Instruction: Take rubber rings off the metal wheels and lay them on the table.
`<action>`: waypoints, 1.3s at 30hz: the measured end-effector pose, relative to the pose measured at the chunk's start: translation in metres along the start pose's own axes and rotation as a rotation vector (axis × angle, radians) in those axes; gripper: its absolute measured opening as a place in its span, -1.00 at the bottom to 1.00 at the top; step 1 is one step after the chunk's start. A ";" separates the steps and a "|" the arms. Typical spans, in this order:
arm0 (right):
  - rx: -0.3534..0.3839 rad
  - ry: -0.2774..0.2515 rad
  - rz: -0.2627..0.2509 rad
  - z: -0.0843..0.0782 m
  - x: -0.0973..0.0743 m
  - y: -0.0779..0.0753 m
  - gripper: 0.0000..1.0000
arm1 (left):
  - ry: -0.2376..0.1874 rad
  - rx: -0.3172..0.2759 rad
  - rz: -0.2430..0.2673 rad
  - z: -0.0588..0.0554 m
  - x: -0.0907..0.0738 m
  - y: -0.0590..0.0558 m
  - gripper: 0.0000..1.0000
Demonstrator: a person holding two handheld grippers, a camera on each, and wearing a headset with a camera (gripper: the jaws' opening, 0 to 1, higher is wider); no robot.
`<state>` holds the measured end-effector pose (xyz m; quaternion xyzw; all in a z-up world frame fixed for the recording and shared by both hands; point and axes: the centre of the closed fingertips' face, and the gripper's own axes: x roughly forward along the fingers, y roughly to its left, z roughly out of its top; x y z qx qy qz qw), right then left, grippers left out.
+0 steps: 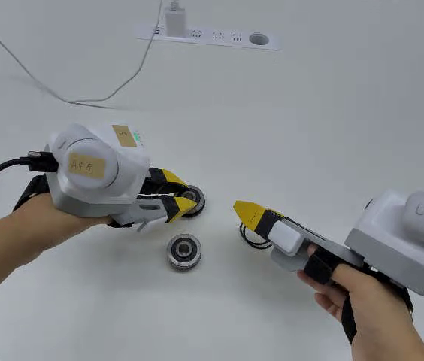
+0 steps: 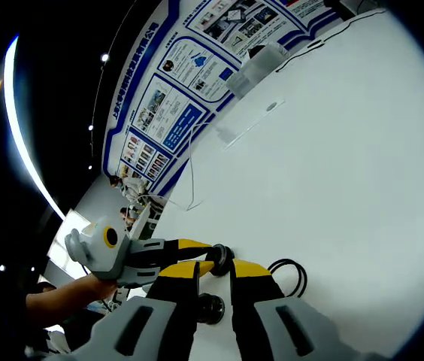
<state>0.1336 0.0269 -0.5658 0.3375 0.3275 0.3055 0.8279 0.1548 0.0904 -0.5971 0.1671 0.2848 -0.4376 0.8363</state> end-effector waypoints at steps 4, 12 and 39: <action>0.006 -0.002 0.008 0.001 0.002 0.002 -0.66 | 0.002 -0.006 -0.004 0.000 0.000 0.000 -0.71; 0.016 0.007 0.045 0.001 0.010 0.008 -0.58 | 0.005 -0.010 -0.005 0.000 0.000 0.000 -0.73; 0.072 0.142 0.142 -0.022 0.063 0.028 0.25 | -0.028 0.006 -0.024 -0.004 0.001 0.002 -0.75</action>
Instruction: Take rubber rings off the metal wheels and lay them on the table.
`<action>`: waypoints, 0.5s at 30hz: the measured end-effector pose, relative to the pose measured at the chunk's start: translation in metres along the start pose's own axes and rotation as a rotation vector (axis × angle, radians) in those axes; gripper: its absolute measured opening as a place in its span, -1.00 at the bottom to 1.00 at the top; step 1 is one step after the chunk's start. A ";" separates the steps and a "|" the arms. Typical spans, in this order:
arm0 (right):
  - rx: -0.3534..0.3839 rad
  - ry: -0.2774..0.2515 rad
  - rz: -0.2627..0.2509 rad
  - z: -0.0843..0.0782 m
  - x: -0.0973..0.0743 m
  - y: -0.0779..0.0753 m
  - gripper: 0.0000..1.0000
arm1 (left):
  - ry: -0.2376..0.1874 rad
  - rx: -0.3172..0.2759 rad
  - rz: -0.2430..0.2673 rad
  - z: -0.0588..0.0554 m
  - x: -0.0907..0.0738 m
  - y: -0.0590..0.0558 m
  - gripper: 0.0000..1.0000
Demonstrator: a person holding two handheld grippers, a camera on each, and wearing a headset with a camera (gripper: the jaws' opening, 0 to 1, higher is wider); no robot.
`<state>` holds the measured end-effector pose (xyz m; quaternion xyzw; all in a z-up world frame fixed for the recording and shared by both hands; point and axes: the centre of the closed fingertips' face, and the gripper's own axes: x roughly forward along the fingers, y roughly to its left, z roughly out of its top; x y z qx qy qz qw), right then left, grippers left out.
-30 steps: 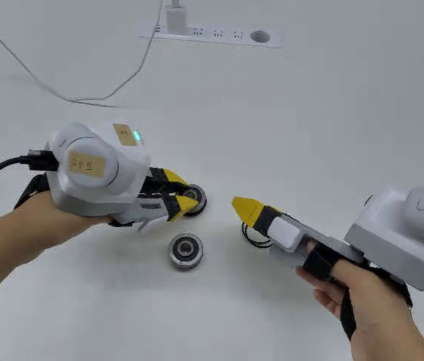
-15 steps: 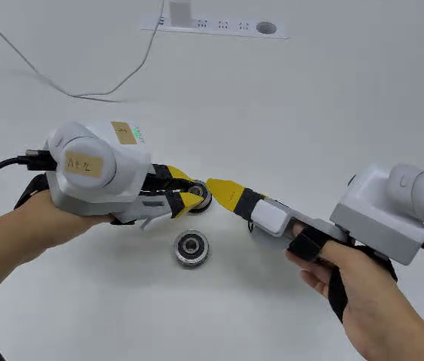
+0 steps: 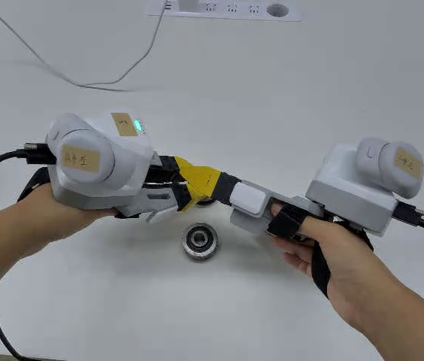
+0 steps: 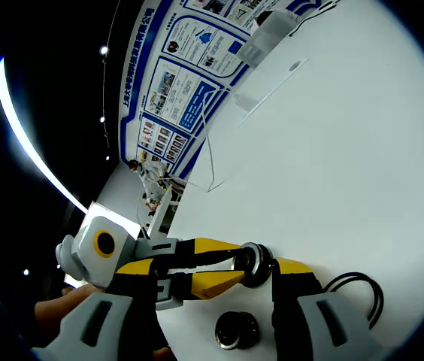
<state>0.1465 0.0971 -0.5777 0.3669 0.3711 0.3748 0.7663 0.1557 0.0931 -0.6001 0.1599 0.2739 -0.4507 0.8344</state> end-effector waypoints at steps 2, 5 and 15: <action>-0.001 0.000 0.001 0.000 0.000 0.001 0.24 | -0.001 -0.002 0.001 0.000 0.000 0.000 -0.75; 0.005 0.007 0.001 -0.002 0.002 0.001 0.24 | -0.002 -0.004 0.003 0.000 0.000 0.000 -0.75; 0.003 0.016 -0.001 -0.004 0.001 0.002 0.19 | -0.007 -0.011 0.013 -0.001 0.000 0.000 -0.75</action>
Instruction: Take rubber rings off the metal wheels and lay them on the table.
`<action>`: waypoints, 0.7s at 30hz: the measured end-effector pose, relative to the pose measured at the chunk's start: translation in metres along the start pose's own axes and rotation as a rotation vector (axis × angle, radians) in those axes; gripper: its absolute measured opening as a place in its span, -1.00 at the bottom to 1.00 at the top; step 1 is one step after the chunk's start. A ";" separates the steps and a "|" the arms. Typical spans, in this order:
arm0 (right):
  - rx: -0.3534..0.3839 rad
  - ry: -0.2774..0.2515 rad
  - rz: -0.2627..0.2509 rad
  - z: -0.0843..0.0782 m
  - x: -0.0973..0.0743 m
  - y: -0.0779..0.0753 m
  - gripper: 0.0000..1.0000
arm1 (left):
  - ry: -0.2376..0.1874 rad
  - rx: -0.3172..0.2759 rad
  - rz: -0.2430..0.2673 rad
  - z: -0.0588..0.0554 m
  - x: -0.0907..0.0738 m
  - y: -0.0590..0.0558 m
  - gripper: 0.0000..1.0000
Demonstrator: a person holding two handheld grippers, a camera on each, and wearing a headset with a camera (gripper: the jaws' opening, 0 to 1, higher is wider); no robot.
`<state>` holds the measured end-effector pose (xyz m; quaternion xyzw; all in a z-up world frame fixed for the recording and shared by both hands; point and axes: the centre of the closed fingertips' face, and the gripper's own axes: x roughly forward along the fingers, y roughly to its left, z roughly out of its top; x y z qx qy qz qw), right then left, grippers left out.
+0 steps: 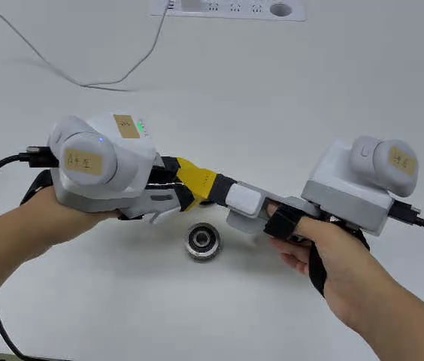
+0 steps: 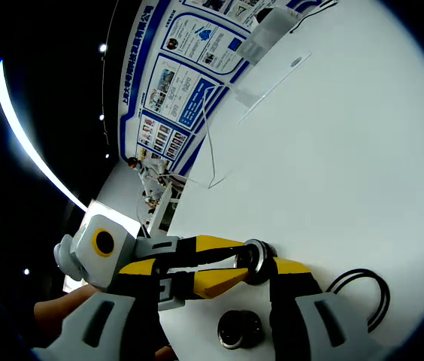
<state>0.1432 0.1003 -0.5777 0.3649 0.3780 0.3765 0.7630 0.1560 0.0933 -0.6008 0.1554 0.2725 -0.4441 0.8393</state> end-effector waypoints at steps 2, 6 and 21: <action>-0.002 -0.001 -0.001 0.000 -0.001 0.000 0.19 | 0.001 0.000 0.000 0.000 0.000 0.000 -0.75; -0.006 -0.004 -0.004 0.002 -0.002 0.001 0.18 | 0.003 0.002 0.000 0.001 0.000 -0.001 -0.75; 0.000 -0.008 -0.014 0.007 0.000 -0.010 0.17 | 0.006 0.002 0.000 0.001 -0.001 -0.002 -0.75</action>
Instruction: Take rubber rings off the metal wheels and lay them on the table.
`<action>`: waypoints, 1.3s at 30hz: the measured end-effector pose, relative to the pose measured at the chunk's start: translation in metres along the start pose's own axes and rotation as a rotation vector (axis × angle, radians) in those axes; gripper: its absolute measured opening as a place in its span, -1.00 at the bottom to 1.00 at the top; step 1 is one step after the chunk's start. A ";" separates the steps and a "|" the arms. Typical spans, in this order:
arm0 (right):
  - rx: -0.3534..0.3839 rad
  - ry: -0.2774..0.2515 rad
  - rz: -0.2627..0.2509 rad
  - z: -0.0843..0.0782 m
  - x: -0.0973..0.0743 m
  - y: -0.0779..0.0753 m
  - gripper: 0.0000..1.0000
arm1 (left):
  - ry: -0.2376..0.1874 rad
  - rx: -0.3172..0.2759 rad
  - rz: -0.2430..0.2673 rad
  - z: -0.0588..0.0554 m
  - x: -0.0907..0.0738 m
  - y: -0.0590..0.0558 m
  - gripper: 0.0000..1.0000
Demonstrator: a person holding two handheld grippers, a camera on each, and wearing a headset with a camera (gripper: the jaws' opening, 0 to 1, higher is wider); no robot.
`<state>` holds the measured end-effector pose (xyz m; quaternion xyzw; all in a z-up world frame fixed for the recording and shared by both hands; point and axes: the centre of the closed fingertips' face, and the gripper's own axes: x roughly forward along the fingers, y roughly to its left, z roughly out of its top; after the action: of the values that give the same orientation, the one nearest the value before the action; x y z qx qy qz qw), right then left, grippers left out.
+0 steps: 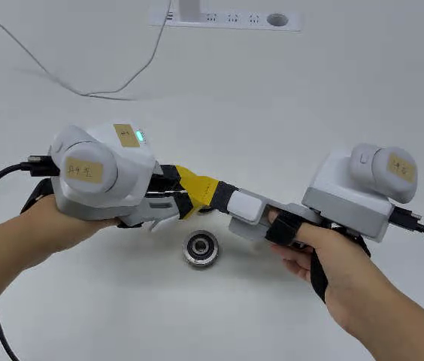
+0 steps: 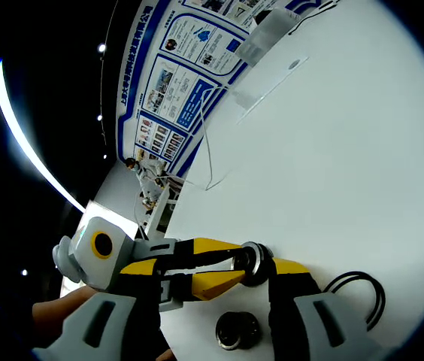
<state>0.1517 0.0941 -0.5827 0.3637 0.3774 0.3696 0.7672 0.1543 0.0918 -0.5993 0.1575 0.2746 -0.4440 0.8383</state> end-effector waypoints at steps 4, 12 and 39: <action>-0.006 0.010 -0.007 -0.003 0.002 -0.002 0.16 | 0.001 -0.001 0.001 0.000 0.000 0.000 -0.75; -0.027 0.026 -0.019 -0.008 0.002 -0.003 0.16 | 0.003 -0.001 0.001 0.000 0.000 0.001 -0.75; -0.049 0.016 -0.031 -0.006 -0.003 0.000 -0.01 | 0.005 0.001 0.001 -0.001 0.000 0.001 -0.75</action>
<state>0.1449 0.0931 -0.5841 0.3361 0.3798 0.3698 0.7785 0.1549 0.0928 -0.5998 0.1593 0.2765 -0.4432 0.8377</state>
